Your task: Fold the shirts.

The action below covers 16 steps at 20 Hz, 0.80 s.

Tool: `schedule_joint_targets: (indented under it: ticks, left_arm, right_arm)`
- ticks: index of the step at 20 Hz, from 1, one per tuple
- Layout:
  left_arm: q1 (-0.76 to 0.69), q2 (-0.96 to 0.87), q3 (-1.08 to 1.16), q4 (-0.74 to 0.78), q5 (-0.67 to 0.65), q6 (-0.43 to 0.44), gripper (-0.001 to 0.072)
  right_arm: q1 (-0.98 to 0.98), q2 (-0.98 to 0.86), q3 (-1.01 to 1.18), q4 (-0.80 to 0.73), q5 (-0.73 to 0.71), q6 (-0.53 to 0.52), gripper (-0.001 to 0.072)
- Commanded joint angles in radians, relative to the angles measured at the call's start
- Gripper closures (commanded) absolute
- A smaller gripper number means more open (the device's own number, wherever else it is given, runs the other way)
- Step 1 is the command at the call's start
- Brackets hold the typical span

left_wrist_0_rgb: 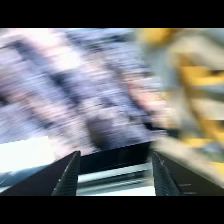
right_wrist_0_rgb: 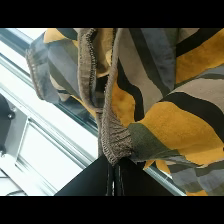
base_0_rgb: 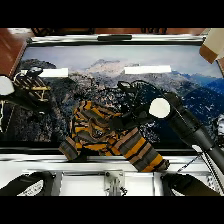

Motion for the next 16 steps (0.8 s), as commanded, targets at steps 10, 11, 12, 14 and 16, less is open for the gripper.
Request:
schedule_joint_targets:
  ticks: [10,11,12,14,16]
  left_arm:
    - [0.342,0.046,-0.284,0.106,0.244,-0.13,0.0153]
    - [0.36,0.043,-0.311,0.106,0.27,-0.129,0.0153]
    - [0.378,0.043,-0.334,0.106,0.299,-0.129,0.0154]
    - [0.419,0.043,-0.362,0.106,0.345,-0.119,0.0192]
    - [0.461,0.043,-0.365,0.109,0.384,-0.111,0.0196]
  right_arm:
    - [0.001,0.0,0.0,-0.012,0.004,-0.031,0.0655]
    - [0.001,0.0,0.0,-0.018,0.004,-0.032,0.0655]
    - [0.001,0.0,0.0,-0.024,0.004,-0.032,0.0655]
    - [0.001,0.0,0.0,-0.038,0.003,-0.031,0.0655]
    - [0.001,0.0,0.0,-0.052,0.003,-0.031,0.0655]
